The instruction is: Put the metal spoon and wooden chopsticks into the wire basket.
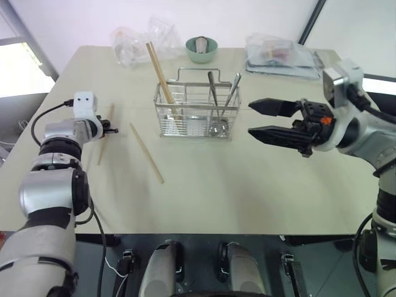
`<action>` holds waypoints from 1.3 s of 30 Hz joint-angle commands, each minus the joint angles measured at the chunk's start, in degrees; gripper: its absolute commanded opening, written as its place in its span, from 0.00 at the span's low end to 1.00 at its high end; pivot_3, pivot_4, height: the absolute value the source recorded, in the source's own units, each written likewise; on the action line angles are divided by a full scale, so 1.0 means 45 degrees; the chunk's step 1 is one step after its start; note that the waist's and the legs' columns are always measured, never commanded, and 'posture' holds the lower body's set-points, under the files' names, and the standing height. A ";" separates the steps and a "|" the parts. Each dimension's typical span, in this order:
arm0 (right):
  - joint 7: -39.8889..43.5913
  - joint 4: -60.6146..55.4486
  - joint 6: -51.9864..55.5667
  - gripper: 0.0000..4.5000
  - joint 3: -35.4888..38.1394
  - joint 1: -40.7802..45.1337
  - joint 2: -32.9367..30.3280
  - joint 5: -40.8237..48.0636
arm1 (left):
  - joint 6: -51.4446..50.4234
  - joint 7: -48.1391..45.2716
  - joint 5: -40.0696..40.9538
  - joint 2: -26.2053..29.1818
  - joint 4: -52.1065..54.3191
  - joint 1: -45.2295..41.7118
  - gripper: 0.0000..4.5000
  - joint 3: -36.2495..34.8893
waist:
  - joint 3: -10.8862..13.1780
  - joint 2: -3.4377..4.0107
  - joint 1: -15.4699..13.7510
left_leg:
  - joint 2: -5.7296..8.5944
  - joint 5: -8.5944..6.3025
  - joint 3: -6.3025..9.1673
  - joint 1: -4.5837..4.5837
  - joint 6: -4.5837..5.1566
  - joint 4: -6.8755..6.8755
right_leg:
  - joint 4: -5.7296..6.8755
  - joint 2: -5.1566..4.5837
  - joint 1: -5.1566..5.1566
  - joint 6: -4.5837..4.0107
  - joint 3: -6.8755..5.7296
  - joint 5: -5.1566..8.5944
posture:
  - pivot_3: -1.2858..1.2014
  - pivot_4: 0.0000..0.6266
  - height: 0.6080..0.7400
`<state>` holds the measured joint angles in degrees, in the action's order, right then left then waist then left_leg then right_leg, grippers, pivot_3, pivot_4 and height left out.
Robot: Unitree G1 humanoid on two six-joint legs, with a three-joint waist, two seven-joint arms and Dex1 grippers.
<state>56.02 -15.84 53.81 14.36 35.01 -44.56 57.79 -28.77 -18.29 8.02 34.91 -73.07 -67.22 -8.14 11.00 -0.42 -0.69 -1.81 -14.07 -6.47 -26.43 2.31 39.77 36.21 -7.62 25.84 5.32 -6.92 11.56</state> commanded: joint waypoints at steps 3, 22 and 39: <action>-0.0364 -0.0294 0.0158 0.98 0.0210 0.0497 -0.0068 0.0613 | 0.2177 0.1112 0.0091 0.0442 0.0883 -0.1182 0.01 -0.0890 | 0.0006 -0.0010 -0.0005 | -0.0001 -0.0002 0.0006 -0.0011 0.0003 0.0012 | 0.0000 -0.0001 0.0002 0.0001 -0.0004 0.0000 | 0.52 0.24 0.75; -0.1750 -0.0481 0.0928 0.98 0.0806 0.0174 -0.0305 0.1643 | 0.1315 0.1107 0.5824 -0.5044 1.2730 0.0049 0.01 -0.2463 | 0.0043 -0.0082 0.0021 | 0.0005 0.0003 0.0025 0.0022 0.0000 0.0062 | -0.0018 0.0000 -0.0086 0.0031 -0.0022 -0.0018 | 0.52 0.24 0.75; -0.3130 -0.0546 0.0921 0.98 0.1417 -0.0203 -0.0363 0.2914 | 0.4512 0.0542 0.2820 -0.5870 1.4485 0.3527 0.01 0.0070 | 0.0042 -0.0081 -0.0019 | 0.0006 -0.0040 0.0032 0.0016 0.0074 0.0067 | -0.0027 -0.0005 -0.0088 0.0029 -0.0024 -0.0018 | 0.52 0.24 0.75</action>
<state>42.25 -16.90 58.40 18.54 33.86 -45.68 68.98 -10.77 -16.10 21.82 8.57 -10.82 -50.98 -8.24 11.19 -0.79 -0.78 -1.79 -14.25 -6.33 -26.35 2.65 40.08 36.09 -7.64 25.45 5.45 -7.03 11.48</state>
